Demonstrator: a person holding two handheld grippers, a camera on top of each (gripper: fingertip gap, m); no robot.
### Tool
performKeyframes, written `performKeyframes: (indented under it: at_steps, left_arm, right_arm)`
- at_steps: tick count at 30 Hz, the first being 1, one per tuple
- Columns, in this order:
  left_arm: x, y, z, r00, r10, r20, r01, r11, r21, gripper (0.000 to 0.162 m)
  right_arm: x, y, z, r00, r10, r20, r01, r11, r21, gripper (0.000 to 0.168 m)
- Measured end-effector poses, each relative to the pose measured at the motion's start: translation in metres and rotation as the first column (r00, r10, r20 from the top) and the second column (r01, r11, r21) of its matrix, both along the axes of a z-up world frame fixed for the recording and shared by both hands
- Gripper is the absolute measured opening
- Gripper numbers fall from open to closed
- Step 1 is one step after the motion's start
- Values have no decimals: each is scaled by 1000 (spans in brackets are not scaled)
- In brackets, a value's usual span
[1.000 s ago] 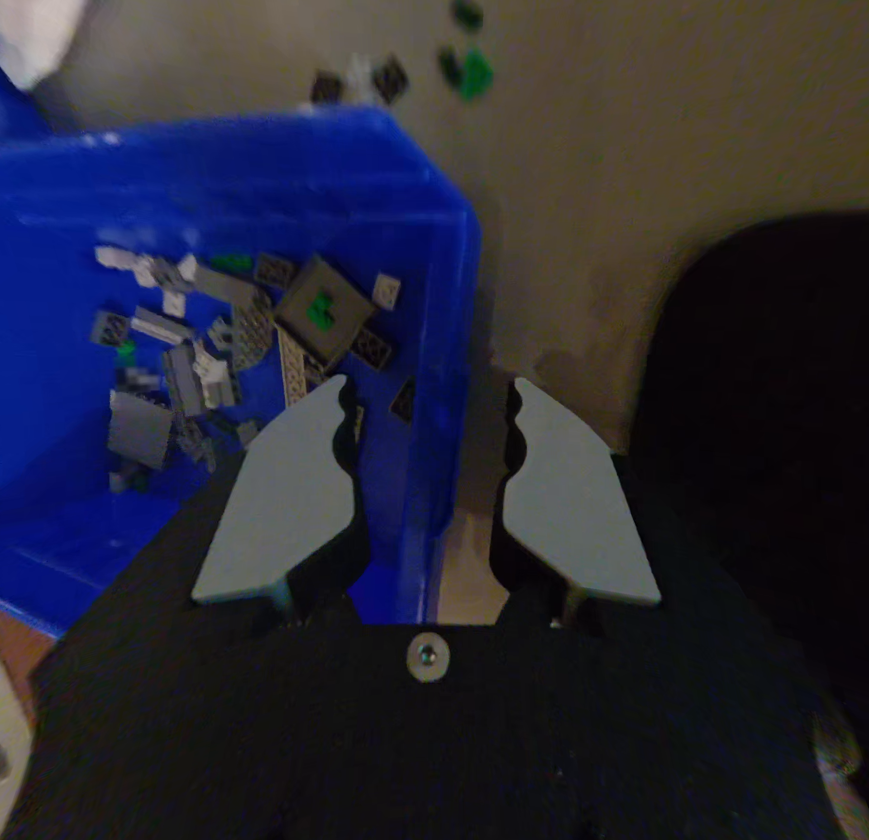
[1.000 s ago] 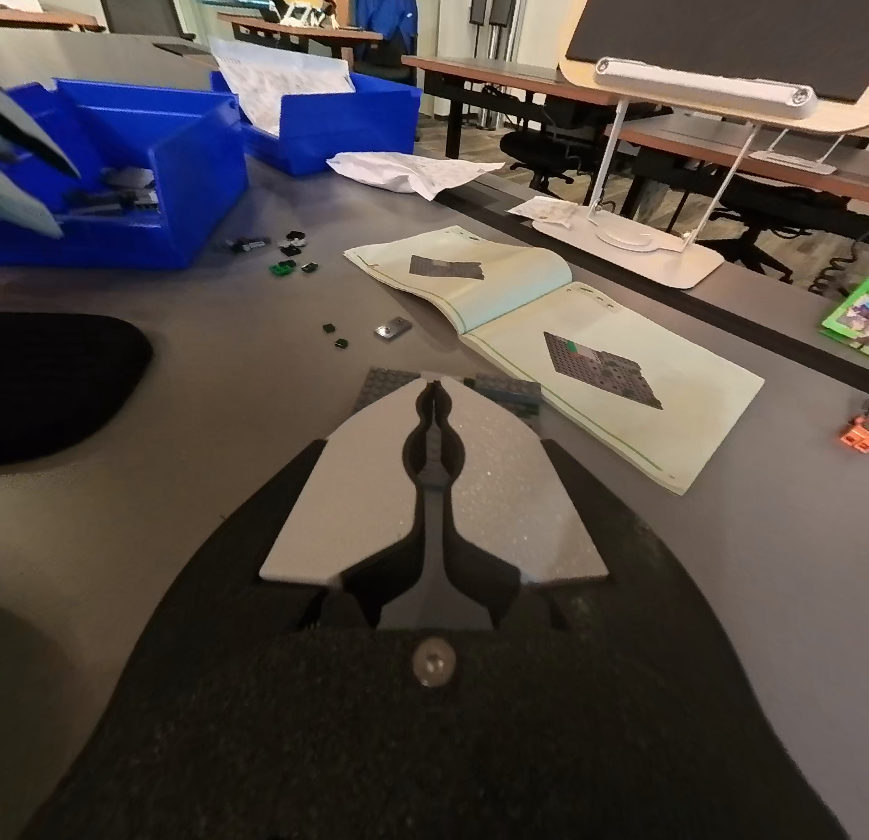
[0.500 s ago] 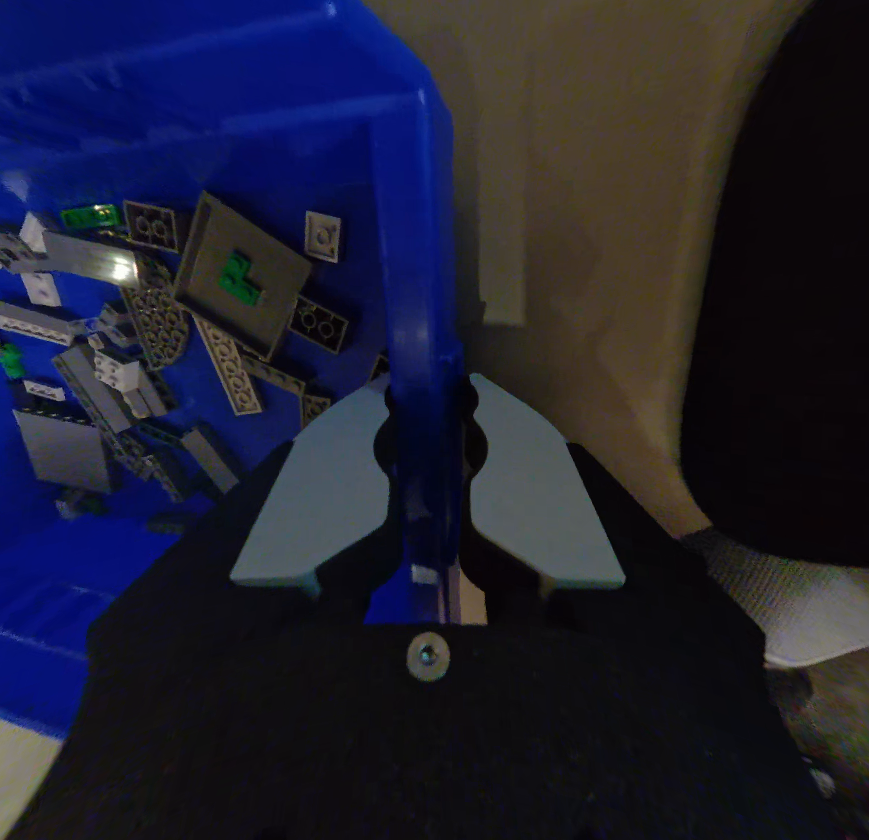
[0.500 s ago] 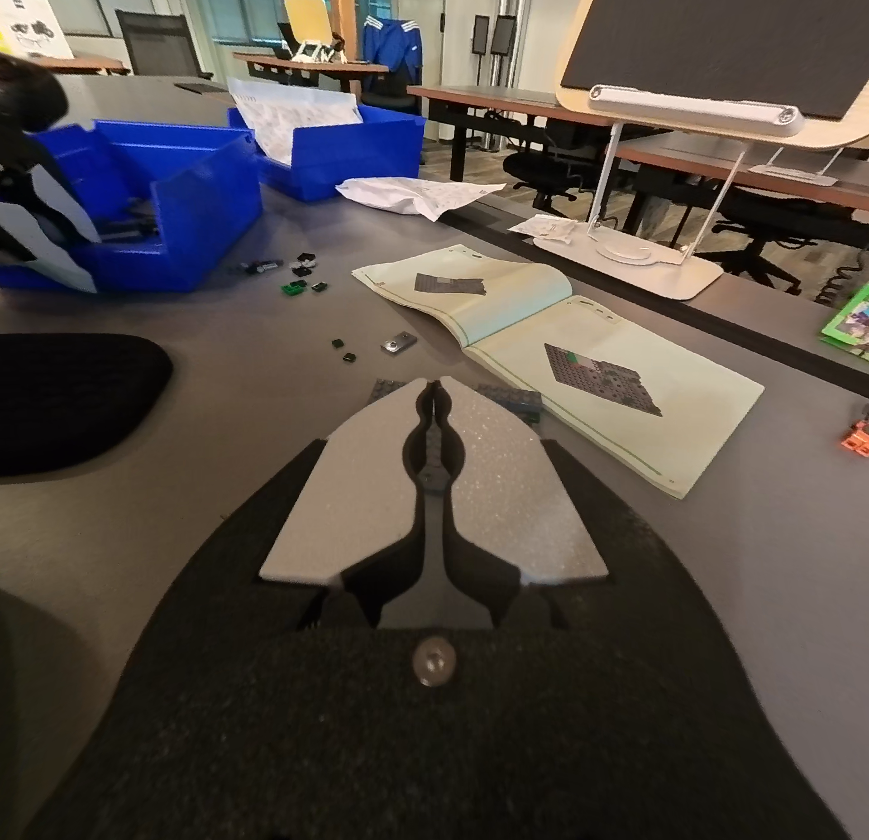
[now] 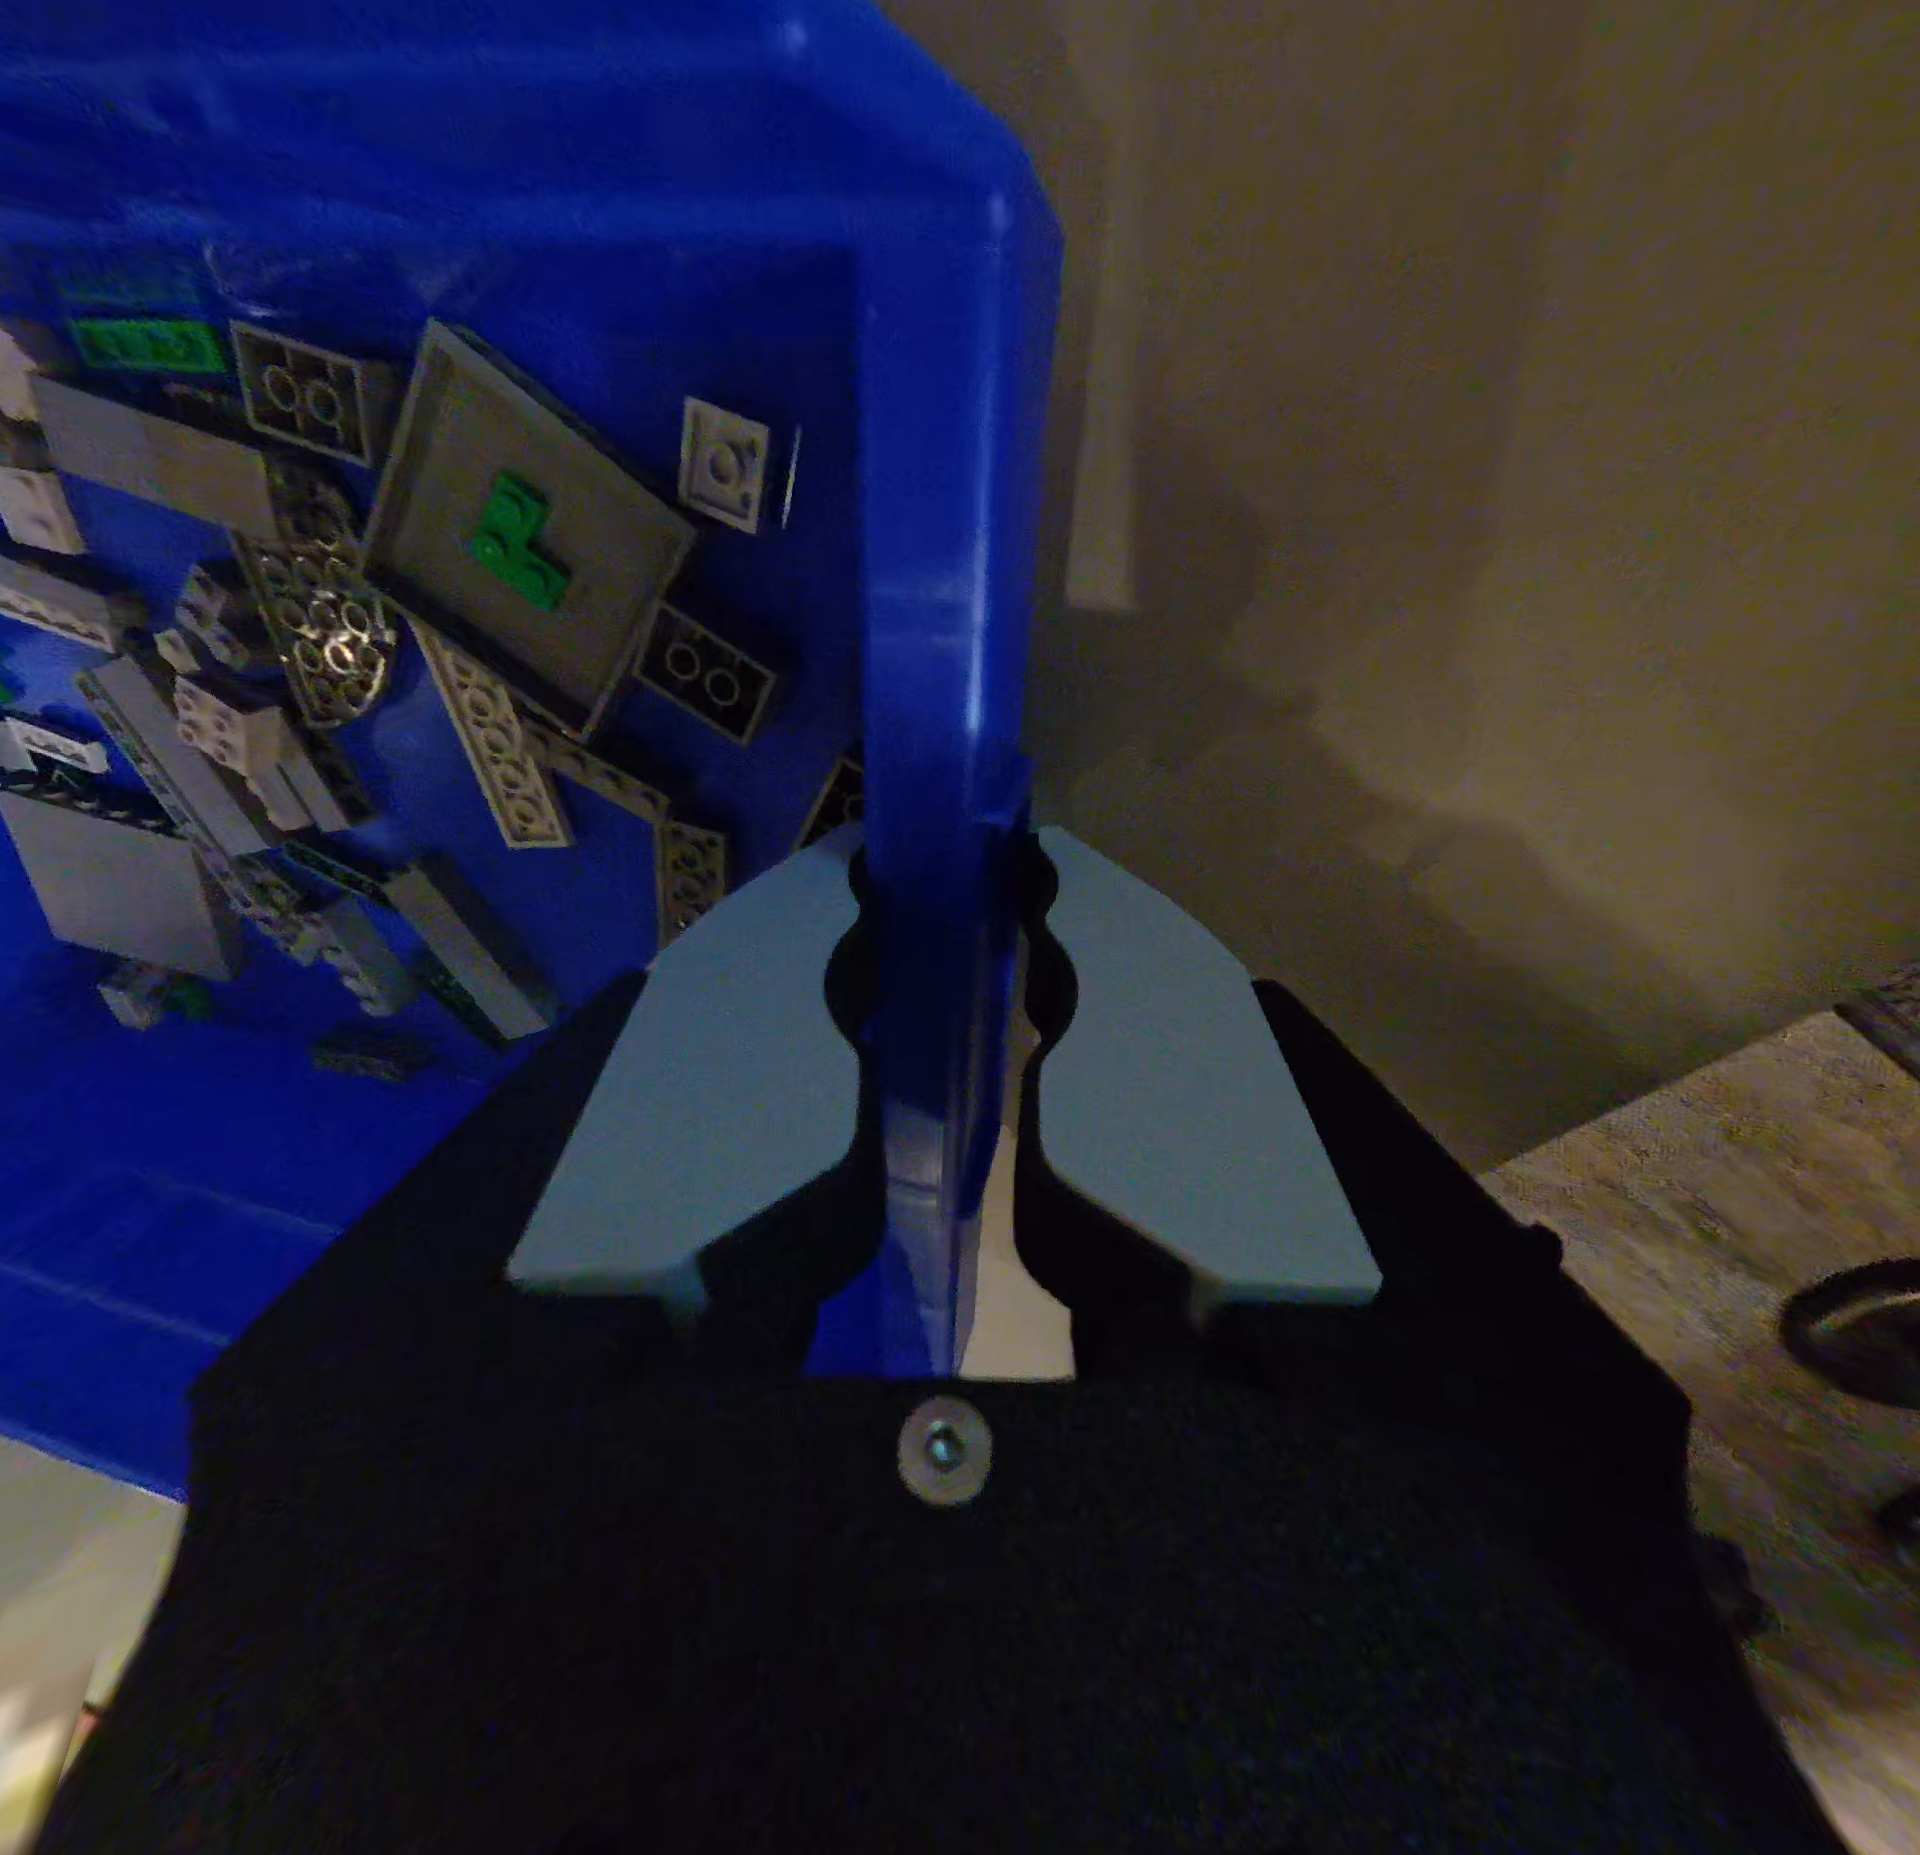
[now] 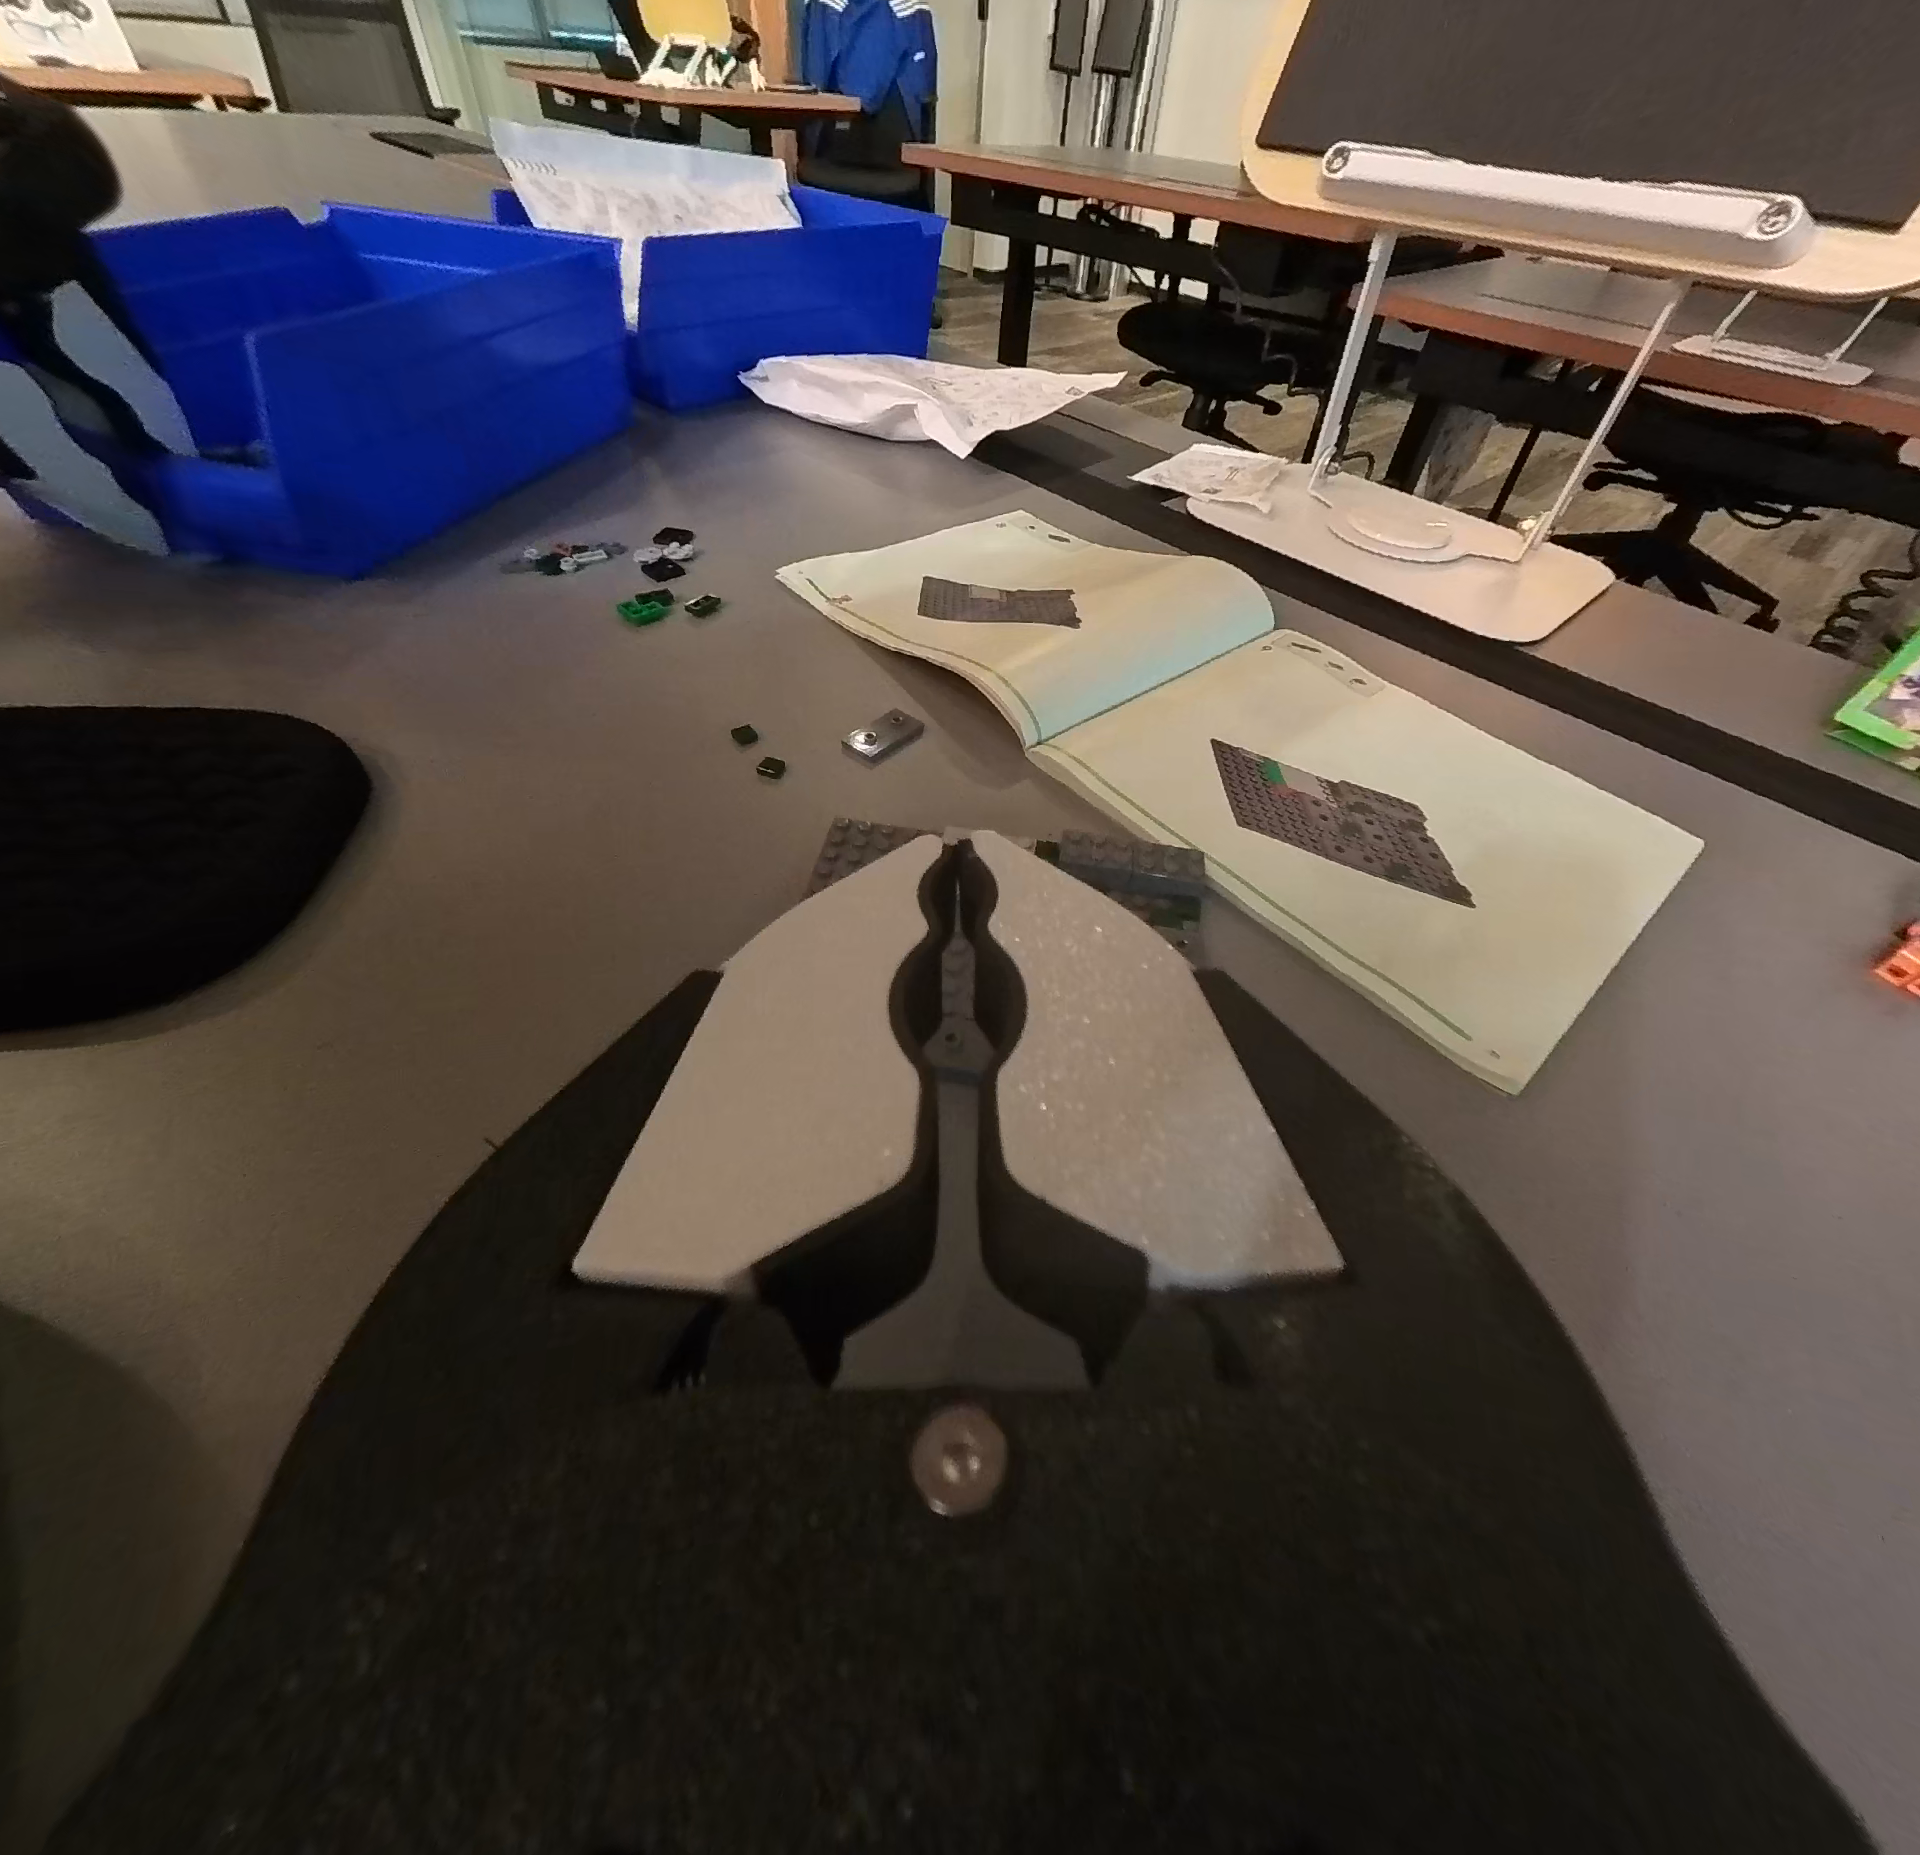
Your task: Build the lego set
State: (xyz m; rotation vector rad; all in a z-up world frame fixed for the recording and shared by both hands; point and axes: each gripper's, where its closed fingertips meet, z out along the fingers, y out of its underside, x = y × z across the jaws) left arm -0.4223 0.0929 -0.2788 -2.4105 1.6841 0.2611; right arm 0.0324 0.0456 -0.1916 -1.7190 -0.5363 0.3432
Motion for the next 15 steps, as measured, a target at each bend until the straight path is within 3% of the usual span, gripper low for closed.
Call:
performKeyframes:
  at_steps: [15]
  left_arm:
    - [-9,22,0,993,117,29,-118,993,15,25]
  right_arm:
    - [-1,-1,2,1000,7,-7,-7,1000,6,0]
